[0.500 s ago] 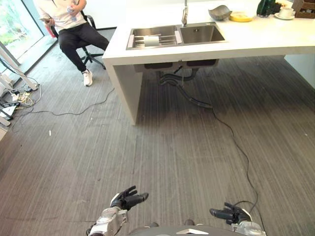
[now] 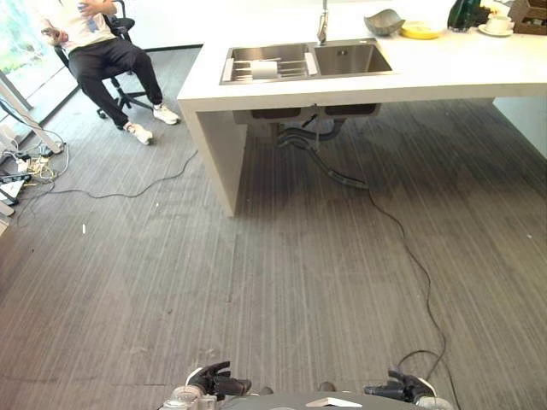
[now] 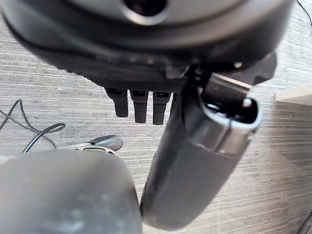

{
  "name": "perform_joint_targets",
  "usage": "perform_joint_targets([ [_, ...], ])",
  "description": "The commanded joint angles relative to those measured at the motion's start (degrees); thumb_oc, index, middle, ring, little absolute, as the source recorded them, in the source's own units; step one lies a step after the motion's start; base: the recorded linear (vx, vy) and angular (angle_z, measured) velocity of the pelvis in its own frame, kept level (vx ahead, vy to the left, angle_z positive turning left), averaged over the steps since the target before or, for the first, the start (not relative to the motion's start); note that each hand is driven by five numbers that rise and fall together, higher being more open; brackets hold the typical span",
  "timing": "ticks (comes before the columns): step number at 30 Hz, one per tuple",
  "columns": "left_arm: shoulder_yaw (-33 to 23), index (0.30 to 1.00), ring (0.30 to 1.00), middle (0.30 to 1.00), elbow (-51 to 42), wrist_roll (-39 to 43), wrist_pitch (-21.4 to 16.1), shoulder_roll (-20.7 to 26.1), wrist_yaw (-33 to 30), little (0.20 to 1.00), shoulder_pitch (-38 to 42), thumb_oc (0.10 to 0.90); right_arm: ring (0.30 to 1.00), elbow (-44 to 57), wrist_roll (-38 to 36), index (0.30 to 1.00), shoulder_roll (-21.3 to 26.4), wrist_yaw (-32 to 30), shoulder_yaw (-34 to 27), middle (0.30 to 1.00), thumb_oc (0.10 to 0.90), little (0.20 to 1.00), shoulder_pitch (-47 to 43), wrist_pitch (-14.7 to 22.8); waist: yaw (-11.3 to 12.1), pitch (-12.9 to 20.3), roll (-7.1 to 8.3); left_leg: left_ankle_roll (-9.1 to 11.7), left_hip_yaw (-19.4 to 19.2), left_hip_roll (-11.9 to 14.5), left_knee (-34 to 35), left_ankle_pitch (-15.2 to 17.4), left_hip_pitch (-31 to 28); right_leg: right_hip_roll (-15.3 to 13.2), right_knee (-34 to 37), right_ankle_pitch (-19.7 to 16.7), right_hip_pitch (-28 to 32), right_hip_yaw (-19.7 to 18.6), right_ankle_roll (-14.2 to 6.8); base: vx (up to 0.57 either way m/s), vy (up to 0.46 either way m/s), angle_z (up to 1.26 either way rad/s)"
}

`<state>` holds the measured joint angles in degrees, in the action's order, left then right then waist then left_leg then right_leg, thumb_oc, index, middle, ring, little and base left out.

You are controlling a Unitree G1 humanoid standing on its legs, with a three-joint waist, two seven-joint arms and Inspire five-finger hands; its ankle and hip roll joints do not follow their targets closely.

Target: Place the dishes in the dishwasher.

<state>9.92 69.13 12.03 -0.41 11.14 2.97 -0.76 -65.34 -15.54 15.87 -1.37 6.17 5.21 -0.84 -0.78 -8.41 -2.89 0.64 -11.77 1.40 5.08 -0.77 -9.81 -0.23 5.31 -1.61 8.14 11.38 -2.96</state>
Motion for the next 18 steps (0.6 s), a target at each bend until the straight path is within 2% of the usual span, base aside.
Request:
perform_joint_targets([
  [1, 0.9, 0.900, 0.900, 0.900, 4.2, -4.4, -1.2, 0.4, 0.3, 0.900, 3.5, 0.800, 0.900, -2.5, -0.6, 0.900, 0.7, 1.0, 1.5, 0.900, 0.800, 0.900, -3.1, 1.3, -0.2, 1.3, 2.04, 3.9, 1.0, 0.8, -0.1, 1.1, 1.8, -6.2, -0.3, -1.0, -1.6, -0.2, -7.1, 0.02, 0.015, -0.05],
  [9, 1.1, 0.900, 0.900, 0.900, 7.0, -6.6, -1.1, -0.6, 1.1, 0.900, 2.5, 0.800, 0.900, -9.8, 1.4, 0.900, -1.1, 2.4, 2.2, 0.900, 0.800, 0.900, -2.7, 0.3, -0.5, 0.9, 2.34, 3.9, 1.0, 0.6, -0.1, 1.1, 2.0, -6.1, -0.3, -1.1, -1.9, -0.1, -7.0, 0.01, 0.004, -0.01],
  [18, -0.3, 0.900, 0.900, 0.900, 6.7, -3.4, -0.9, -1.1, -1.1, 0.900, 3.7, 0.800, 0.900, -10.1, 0.4, 0.900, -1.2, 1.2, 1.4, 0.900, 0.800, 0.900, -3.3, 0.1, -0.5, 0.5, 2.95, 3.8, 1.0, 0.4, -0.1, 1.1, 2.9, -6.4, -0.3, -1.5, -2.5, -0.2, -7.1, 0.00, 0.000, 0.00],
])
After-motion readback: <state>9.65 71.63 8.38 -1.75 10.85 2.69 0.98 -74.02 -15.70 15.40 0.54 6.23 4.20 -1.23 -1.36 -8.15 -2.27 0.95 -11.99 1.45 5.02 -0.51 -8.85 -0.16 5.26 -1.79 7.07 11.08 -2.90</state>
